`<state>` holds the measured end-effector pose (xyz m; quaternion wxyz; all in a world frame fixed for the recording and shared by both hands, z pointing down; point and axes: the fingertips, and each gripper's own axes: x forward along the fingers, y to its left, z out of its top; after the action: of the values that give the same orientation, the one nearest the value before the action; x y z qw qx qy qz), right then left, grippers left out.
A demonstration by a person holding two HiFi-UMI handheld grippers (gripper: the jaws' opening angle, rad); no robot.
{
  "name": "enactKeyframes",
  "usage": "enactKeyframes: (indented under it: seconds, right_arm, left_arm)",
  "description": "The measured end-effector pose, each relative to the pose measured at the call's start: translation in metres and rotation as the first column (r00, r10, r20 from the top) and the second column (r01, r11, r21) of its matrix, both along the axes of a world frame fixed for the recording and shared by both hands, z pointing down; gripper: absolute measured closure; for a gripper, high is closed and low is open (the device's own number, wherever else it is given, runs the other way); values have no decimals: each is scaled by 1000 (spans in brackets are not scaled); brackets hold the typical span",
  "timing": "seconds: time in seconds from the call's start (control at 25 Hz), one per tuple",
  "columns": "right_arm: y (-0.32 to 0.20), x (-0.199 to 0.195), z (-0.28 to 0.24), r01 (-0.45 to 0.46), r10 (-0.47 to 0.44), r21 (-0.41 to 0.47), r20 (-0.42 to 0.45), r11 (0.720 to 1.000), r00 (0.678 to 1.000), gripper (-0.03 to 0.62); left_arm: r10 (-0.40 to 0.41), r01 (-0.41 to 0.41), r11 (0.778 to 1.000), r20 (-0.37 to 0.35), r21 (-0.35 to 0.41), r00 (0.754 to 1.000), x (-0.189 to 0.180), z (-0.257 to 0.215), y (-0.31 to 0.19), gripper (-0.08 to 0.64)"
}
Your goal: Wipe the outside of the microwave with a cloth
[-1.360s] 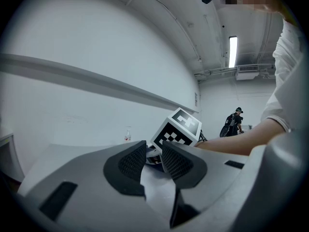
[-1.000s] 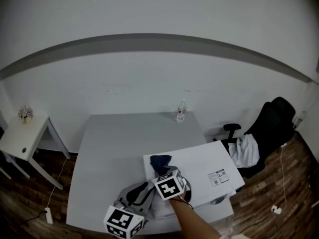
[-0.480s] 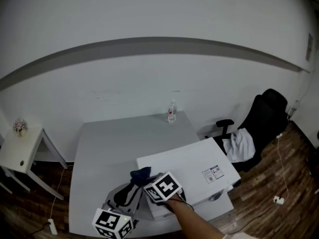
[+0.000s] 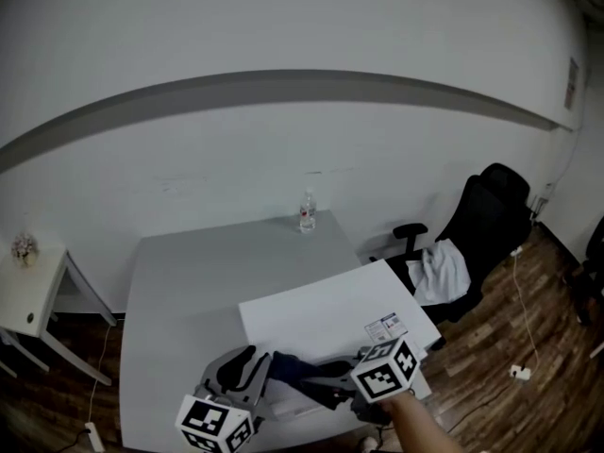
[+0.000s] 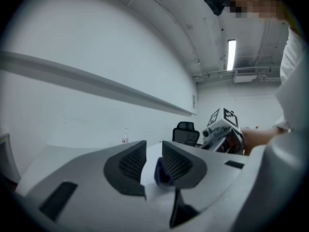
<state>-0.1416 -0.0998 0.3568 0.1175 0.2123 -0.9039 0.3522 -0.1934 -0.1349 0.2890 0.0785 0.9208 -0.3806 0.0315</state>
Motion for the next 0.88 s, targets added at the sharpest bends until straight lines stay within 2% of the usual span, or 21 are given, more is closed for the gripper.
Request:
enactKeyframes:
  seconds: [0.08, 0.16, 0.24, 0.36, 0.48, 0.56, 0.68, 0.88]
  right_arm:
    - [-12, 47, -12, -118, 119, 59, -30, 991, 992, 518]
    - [-27, 100, -19, -254, 266, 130, -86, 959, 960, 518]
    - [-41, 158, -18, -375, 411, 206, -171, 904, 896, 518]
    - [-54, 229, -6, -476, 556, 302, -297, 826, 776, 518]
    - [-61, 273, 8, -508, 624, 367, -376, 779, 685, 518]
    - [-65, 289, 15, -513, 650, 402, -405, 758, 643, 518]
    - [-70, 300, 29, -524, 673, 424, -420, 739, 609, 518]
    - [-66, 298, 45, -496, 678, 463, -468, 735, 567, 518]
  left_arm:
    - [29, -29, 1000, -4, -5, 1000, 15, 2, 0, 457]
    - [65, -65, 998, -10, -9, 998, 32, 4, 3, 457]
    - [99, -99, 995, -12, -10, 995, 49, 5, 6, 457]
    - [141, -141, 990, -17, -16, 990, 72, 6, 11, 457]
    - [171, -171, 985, -18, -21, 985, 88, 8, 14, 457]
    - [181, -181, 983, -17, -23, 983, 94, 9, 15, 457]
    - [187, -187, 982, -15, -29, 982, 100, 11, 15, 457]
    - [184, -184, 983, -20, -28, 983, 100, 15, 14, 457]
